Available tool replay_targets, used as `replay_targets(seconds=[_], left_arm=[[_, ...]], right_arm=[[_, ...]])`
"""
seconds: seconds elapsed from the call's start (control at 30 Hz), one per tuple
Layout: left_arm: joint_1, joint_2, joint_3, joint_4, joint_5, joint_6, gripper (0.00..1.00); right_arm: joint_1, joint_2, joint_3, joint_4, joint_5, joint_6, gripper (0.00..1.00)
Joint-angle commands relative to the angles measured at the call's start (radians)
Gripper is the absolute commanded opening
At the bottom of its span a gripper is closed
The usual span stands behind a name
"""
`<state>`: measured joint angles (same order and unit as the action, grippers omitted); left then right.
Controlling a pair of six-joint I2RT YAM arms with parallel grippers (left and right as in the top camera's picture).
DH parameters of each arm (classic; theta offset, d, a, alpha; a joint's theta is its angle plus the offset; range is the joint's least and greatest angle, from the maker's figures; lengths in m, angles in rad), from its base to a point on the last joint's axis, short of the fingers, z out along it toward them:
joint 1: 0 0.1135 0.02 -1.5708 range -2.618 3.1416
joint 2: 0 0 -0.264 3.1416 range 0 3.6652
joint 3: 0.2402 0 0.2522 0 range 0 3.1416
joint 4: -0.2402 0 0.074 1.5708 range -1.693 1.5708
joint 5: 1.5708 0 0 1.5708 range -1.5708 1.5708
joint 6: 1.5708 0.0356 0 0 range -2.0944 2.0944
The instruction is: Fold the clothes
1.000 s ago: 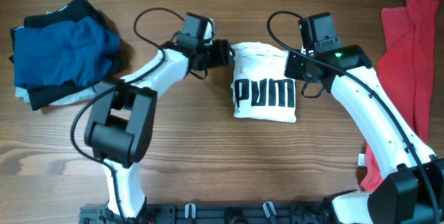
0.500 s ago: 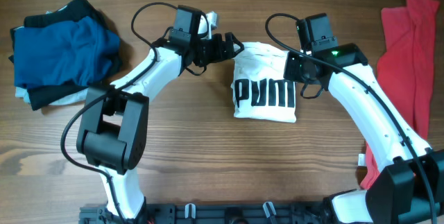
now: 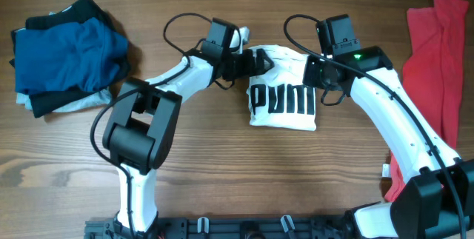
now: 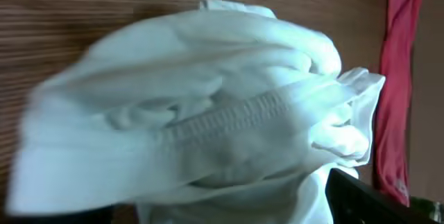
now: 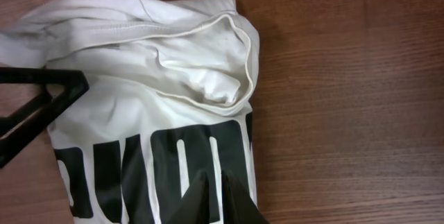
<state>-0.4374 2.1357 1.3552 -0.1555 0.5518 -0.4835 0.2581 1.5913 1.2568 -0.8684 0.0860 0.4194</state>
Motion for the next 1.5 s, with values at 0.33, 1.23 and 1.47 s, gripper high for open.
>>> replay_targets(seconds=[0.33,1.23,1.47], left_arm=[[-0.092,0.075,-0.005,0.089,0.057,0.008,0.16],[0.502,-0.443,0.091,-0.434,-0.371,0.507,0.04],[0.650,-0.447,0.214,-0.431,-0.370,0.533,0.04]], right_arm=[[-0.002,0.010,-0.002,-0.013,-0.009,0.009,0.05],[-0.002,0.008,-0.002,-0.065,-0.009,0.006,0.04],[-0.002,0.008,-0.002,-0.068,-0.009,0.010,0.05]])
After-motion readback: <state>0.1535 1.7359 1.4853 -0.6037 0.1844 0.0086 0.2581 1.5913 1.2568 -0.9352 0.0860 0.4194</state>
